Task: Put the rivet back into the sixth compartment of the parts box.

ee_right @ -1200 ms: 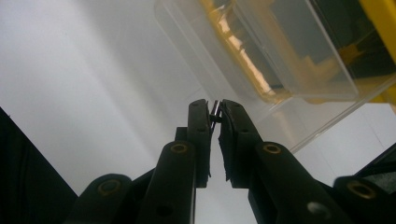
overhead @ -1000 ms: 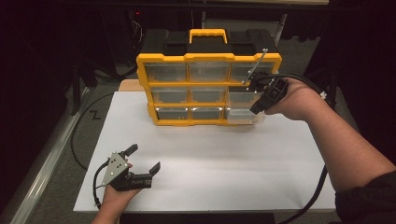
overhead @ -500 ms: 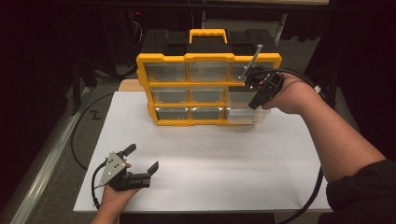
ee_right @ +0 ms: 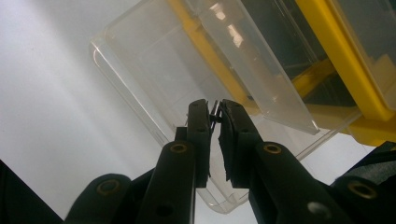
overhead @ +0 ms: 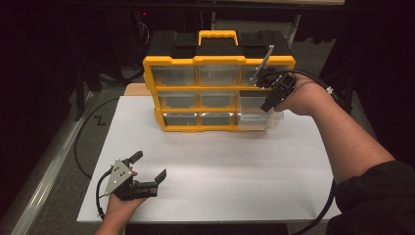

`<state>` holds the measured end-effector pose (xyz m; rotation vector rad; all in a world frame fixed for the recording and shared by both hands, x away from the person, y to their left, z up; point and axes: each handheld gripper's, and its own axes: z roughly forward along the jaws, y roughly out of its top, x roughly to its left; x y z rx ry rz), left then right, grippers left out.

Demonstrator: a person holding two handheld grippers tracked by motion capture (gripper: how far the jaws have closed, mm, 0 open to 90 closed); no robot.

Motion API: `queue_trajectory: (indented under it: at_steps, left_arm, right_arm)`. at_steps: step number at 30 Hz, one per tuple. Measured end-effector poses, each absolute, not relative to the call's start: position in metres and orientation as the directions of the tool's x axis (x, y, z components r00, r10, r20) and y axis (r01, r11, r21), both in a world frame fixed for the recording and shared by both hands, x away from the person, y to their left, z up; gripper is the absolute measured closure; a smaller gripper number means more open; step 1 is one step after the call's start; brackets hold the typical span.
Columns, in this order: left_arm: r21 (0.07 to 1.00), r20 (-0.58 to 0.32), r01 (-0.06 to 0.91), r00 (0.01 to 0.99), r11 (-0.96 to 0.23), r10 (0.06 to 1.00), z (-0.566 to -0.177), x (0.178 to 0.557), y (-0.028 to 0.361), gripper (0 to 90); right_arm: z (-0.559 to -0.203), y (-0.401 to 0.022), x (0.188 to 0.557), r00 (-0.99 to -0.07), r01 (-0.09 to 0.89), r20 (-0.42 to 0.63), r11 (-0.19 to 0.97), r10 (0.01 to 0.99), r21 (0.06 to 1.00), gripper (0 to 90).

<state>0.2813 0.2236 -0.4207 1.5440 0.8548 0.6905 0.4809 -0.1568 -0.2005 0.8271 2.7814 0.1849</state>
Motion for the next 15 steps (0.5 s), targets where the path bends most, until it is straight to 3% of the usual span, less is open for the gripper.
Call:
queue_trajectory:
  at_steps: [15]
  left_arm:
    - [0.989, -0.035, 0.138, 0.557, -0.051, 0.830, -0.4207, 0.2812, 0.2232, 0.4]
  right_arm:
    - [-0.1947, -0.1608, 0.4818, -0.806, 0.525, -0.187, 0.824, 0.562, 0.210, 83.1]
